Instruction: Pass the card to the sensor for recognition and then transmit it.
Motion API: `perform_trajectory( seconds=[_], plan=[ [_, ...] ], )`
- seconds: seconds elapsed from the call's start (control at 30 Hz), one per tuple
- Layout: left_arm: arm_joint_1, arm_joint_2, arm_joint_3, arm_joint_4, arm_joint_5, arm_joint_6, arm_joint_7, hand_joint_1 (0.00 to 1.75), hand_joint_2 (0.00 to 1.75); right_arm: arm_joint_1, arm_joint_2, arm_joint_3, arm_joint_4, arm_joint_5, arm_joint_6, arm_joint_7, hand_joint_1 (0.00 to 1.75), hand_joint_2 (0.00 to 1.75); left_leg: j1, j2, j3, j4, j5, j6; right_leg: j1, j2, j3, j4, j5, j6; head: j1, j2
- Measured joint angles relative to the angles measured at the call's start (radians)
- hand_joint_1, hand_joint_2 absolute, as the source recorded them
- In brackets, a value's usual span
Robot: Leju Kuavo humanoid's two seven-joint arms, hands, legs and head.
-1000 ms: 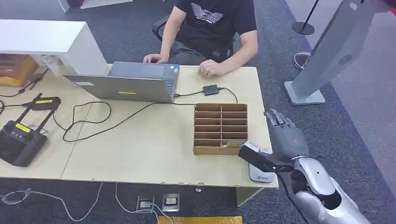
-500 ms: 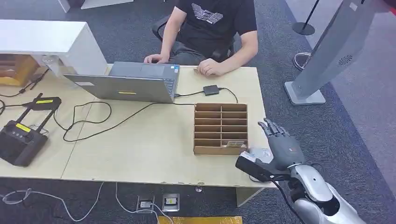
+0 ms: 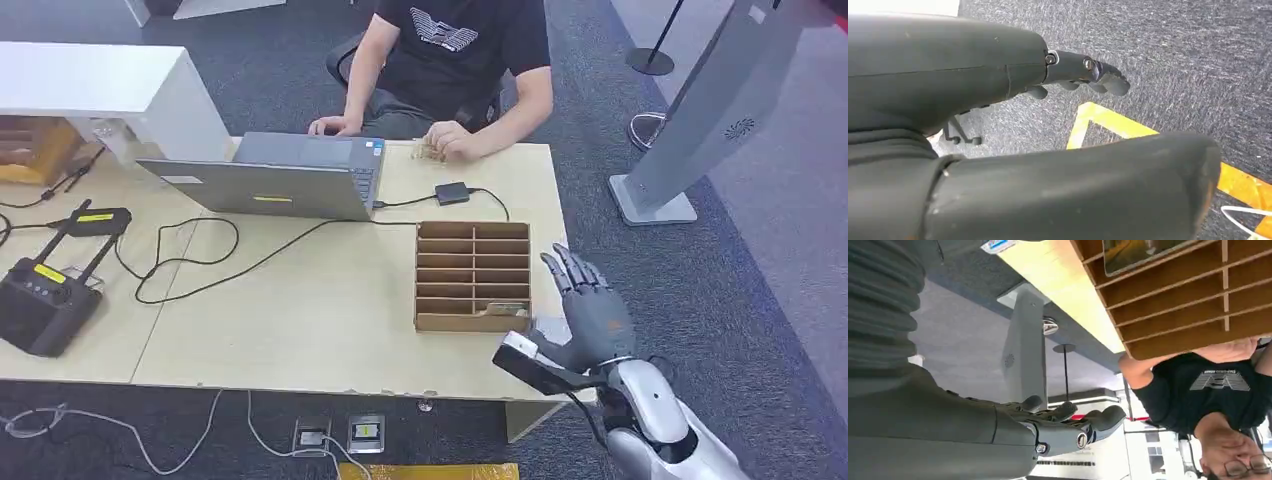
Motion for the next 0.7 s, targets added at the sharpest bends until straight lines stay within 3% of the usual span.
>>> perform_trajectory(
  seconds=[0.23, 0.53, 0.7],
  plan=[
    [-0.001, -0.002, 0.000, 0.000, -0.005, -0.009, -0.010, 0.00, 0.00, 0.000, 0.056, -0.012, 0.090, 0.007, 0.000, -0.016, 0.00, 1.75, 0.000, 0.000, 0.000, 0.000, 0.000, 0.000, 0.000, 0.000, 0.000, 0.000, 0.000, 0.000, 0.000, 0.000],
    [-0.001, -0.002, -0.001, 0.000, -0.019, -0.025, -0.011, 0.00, 0.00, -0.005, 0.077, -0.031, 0.098, 0.010, 0.039, 0.002, 0.00, 1.75, 0.000, 0.000, 0.000, 0.000, 0.000, 0.000, 0.000, 0.000, 0.000, 0.000, 0.000, 0.000, 0.000, 0.000],
    [-0.001, -0.002, -0.004, 0.000, -0.028, -0.031, -0.014, 0.00, 0.00, -0.013, 0.093, -0.039, 0.098, 0.055, 0.047, -0.021, 0.00, 1.75, 0.000, 0.000, 0.000, 0.000, 0.000, 0.000, 0.000, 0.000, 0.000, 0.000, 0.000, 0.000, 0.000, 0.000]
  ],
)
